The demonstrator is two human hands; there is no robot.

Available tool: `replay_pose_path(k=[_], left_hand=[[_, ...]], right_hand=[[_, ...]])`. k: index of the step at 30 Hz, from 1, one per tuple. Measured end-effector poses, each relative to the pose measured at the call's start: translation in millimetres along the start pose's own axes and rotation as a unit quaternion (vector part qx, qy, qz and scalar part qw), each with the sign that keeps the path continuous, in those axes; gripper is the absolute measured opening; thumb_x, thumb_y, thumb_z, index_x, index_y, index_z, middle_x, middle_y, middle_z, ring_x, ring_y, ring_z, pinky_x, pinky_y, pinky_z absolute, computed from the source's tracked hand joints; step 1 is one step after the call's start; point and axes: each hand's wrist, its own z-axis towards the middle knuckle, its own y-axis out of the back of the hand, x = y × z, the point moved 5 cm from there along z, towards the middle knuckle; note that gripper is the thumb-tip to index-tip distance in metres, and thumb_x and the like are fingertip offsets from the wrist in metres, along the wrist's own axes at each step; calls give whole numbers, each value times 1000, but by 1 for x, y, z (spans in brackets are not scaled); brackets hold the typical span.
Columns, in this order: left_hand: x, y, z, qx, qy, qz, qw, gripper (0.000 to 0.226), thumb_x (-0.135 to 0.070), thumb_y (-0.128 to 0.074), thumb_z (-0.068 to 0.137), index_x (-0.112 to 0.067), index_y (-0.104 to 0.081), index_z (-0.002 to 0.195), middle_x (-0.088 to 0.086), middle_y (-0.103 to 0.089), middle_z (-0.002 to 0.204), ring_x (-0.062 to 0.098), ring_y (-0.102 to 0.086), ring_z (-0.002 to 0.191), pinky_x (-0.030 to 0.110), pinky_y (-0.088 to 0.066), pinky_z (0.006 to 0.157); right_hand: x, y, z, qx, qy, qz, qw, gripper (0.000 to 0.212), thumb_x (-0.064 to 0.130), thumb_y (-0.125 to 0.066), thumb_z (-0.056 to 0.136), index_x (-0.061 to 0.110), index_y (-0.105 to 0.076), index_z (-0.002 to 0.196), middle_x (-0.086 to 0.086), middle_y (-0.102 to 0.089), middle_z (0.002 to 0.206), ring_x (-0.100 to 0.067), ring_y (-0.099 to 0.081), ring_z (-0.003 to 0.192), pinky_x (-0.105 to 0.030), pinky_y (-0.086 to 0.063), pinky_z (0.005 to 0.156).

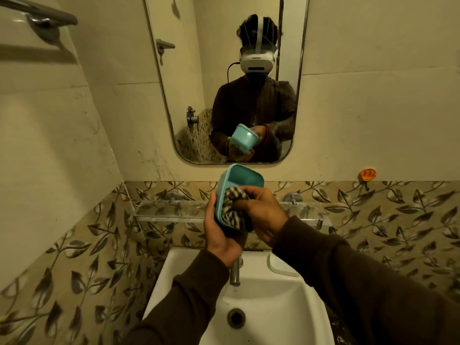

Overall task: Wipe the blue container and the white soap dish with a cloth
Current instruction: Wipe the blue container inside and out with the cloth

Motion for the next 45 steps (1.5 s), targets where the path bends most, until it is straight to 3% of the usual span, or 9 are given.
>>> replay_pose_path(k=[2,6,12,16,23,33,37,42,45], left_hand=[[6,-3,-2,15,-24,-17,999,61,-58,-52,94,-12,-66,131,21,-64,135,36,-57,131,50,-39,115],[1,9,-1,12,-34,100,994,57,-52,-30,103,-17,-60,136,20,-63,137,33,-59,125,51,-50,100],[-38,11,3,33,153,221,963,96,-89,-29,80,-16,-73,122,26,-67,128,41,-68,110,58,-57,88],[-36,7,-7,80,227,261,935,93,-75,-73,67,-12,-63,135,27,-57,141,43,-55,129,60,-45,105],[-24,0,-1,46,111,215,969,48,-47,-69,79,-23,-74,120,18,-71,124,30,-72,105,44,-62,82],[-14,8,1,43,73,135,987,57,-53,-54,90,-16,-66,131,20,-66,131,33,-65,120,48,-54,97],[-14,12,0,29,118,124,985,62,-56,-62,82,-14,-70,127,20,-70,125,32,-71,109,47,-59,87],[-9,29,-4,7,145,103,984,60,-54,-60,85,-9,-71,123,20,-72,115,33,-73,97,44,-61,81],[0,28,-8,20,151,98,984,58,-52,-59,87,-9,-71,124,20,-72,114,33,-71,98,44,-61,77]], right_hand=[[6,-3,-2,-7,4,62,998,28,-12,-52,87,2,-67,106,-20,-71,101,-26,-72,87,-34,-61,72],[20,4,0,-10,108,-230,967,35,-9,-52,86,10,-67,112,-13,-71,106,-27,-67,100,-43,-56,88],[5,2,-8,209,282,-619,703,44,14,-70,82,17,-60,125,-7,-59,128,-23,-56,117,-37,-48,100],[-9,4,-6,250,298,-705,593,41,20,-70,84,16,-61,125,-8,-59,131,-26,-57,120,-34,-43,103],[-5,1,-1,168,285,-575,748,40,2,-69,80,9,-62,118,-10,-62,122,-23,-55,114,-38,-48,98],[-16,6,-1,77,75,-118,987,38,-11,-52,85,22,-70,91,-3,-72,91,-18,-69,89,-27,-58,69],[-3,10,-6,144,116,-217,958,34,-9,-53,87,18,-66,104,-4,-70,105,-17,-66,102,-34,-57,88],[9,15,-18,294,253,-528,756,28,9,-64,86,23,-66,110,3,-65,119,-8,-58,112,-19,-46,97],[8,29,-5,274,234,-620,697,33,12,-65,86,18,-62,118,-4,-64,123,-15,-58,114,-26,-47,98]])
